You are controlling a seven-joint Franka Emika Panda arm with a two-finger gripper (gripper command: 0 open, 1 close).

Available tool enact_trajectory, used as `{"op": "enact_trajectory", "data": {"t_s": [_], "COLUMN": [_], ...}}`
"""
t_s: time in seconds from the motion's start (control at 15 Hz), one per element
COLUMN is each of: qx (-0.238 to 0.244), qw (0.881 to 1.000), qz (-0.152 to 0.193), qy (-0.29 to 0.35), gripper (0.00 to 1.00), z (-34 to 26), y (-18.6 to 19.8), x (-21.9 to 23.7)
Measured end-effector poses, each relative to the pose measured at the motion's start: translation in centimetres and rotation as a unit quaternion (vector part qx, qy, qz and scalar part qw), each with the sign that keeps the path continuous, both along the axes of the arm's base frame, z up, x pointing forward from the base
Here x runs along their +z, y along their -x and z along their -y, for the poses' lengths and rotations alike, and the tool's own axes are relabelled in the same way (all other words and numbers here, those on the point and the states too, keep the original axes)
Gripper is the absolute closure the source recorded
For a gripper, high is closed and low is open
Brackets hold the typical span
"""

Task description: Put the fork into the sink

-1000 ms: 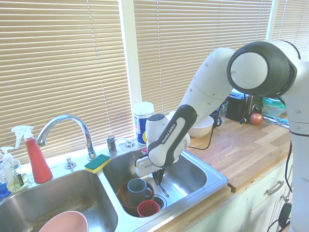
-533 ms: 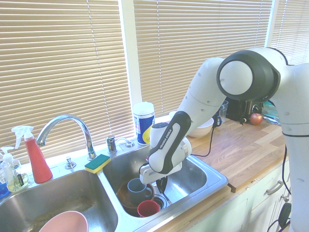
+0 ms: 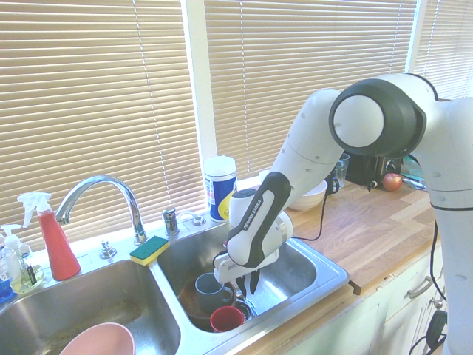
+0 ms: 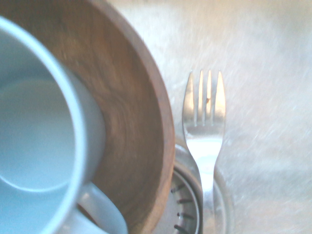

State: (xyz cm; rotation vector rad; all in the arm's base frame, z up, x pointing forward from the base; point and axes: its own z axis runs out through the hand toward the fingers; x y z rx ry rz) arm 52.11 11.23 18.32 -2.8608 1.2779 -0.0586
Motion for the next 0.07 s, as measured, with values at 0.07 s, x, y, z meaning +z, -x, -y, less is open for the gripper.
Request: {"op": "enact_trajectory", "data": {"t_s": [0.07], "qx": [0.002], "qw": [1.000], "qz": [0.006], "qy": [0.001], "gripper": [0.00], "z": [-0.16], "y": [-0.19], "x": [1.27]}}
